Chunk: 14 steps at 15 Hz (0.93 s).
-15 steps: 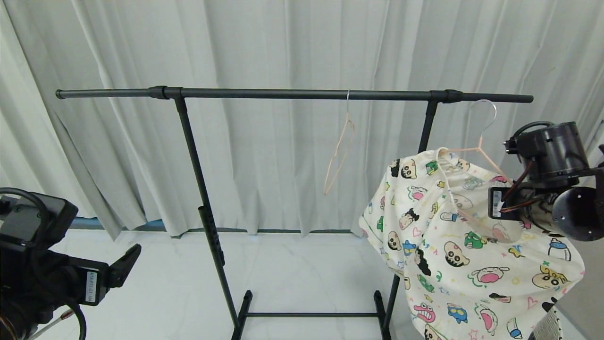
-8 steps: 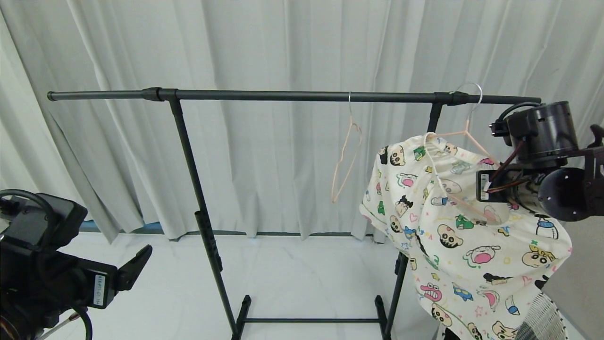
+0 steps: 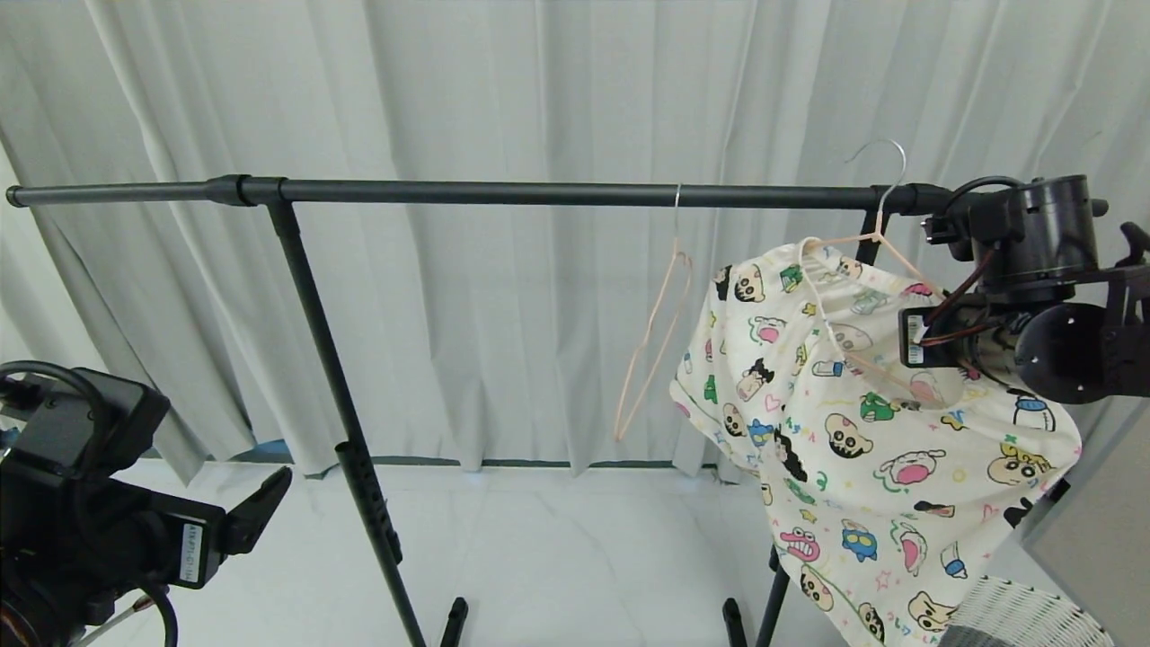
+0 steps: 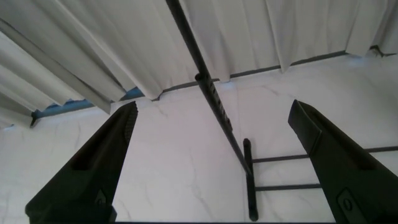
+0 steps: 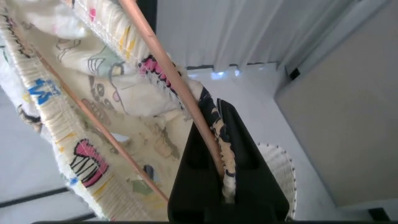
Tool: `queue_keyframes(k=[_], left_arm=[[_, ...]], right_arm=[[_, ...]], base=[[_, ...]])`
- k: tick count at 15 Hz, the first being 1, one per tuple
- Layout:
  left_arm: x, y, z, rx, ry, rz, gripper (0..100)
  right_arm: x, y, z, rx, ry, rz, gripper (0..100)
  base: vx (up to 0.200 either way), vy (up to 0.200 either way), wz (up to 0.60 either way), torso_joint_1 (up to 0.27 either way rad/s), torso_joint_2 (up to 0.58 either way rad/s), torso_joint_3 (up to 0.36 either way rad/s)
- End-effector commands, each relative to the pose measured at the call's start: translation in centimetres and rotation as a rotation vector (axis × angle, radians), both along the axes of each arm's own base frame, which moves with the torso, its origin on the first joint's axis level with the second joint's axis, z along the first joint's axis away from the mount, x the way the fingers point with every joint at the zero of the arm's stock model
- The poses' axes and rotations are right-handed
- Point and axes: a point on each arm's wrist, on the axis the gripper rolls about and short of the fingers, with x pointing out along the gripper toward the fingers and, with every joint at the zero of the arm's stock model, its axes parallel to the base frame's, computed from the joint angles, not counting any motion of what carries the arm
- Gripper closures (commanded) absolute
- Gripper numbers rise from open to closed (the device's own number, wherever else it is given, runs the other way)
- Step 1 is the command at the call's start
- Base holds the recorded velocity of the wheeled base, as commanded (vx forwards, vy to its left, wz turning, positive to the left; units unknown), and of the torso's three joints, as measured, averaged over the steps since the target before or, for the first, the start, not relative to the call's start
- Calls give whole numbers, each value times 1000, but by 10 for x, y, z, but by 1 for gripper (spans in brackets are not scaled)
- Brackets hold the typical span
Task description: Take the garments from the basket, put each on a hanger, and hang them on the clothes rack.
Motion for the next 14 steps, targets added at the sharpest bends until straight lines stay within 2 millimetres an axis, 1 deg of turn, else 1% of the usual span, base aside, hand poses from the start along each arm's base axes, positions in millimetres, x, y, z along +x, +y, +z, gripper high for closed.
queue_keyframes(k=[1, 4, 8, 9, 12, 14], left_arm=[[-1, 0, 1, -2, -4, 0, 0], [-2, -4, 1, -3, -9, -28, 0], [-2, -5, 1, -3, -10, -39, 0], [-2, -5, 1, -3, -10, -39, 0], [-2, -5, 1, -3, -10, -39, 0], [-2, -5, 1, -3, -10, -39, 0]], right_arm=[[2, 1, -3, -7, 9, 1, 100], [9, 4, -12, -20, 35, 1, 100], [24, 12, -31, -36, 68, -1, 100], [31, 15, -33, -35, 65, -1, 100], [40, 19, -33, -30, 56, -2, 100], [42, 20, -33, -30, 56, -2, 100]], base=[[0, 0, 0, 0, 0, 0], [0, 0, 0, 0, 0, 0], [0, 0, 0, 0, 0, 0], [0, 0, 0, 0, 0, 0], [0, 0, 0, 0, 0, 0], [0, 0, 0, 0, 0, 0]])
